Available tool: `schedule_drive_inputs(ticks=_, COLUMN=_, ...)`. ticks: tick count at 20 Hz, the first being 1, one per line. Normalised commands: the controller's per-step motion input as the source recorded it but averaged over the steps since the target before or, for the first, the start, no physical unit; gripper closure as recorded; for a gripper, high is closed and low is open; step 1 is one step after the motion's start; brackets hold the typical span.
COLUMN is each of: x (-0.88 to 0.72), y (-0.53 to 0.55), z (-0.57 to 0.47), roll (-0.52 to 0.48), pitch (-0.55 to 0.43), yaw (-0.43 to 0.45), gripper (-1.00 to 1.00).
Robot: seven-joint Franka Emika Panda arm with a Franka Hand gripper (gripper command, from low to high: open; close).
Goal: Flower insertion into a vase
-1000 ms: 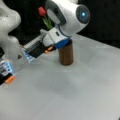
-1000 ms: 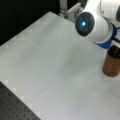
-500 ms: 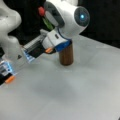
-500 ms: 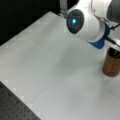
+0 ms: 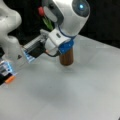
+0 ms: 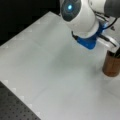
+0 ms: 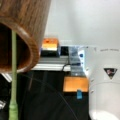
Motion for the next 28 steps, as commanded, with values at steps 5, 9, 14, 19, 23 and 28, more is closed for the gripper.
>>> schedule_drive_inputs(ticks=5, x=0.01, y=-0.27, z=0.19, roll=-0.073, pitch=-0.414, yaw=0.110, gripper=-1.00)
schedule_drive_inputs(ticks=9, x=-0.10, y=-0.22, z=0.03, roll=-0.014, pitch=-0.324, yaw=0.086, gripper=-1.00)
schedule_drive_inputs(ticks=14, x=-0.10, y=-0.21, z=-0.07, roll=0.030, pitch=-0.396, yaw=0.044, gripper=-1.00)
schedule_drive_inputs(ticks=19, x=-0.18, y=-0.18, z=-0.11, roll=0.041, pitch=-0.438, yaw=0.072, gripper=-1.00)
schedule_drive_inputs(ticks=23, x=-0.27, y=-0.12, z=-0.11, roll=0.032, pitch=-0.320, yaw=0.061, gripper=-1.00)
schedule_drive_inputs(ticks=28, x=-0.25, y=-0.10, z=-0.10, roll=0.031, pitch=-0.244, yaw=0.054, gripper=-1.00)
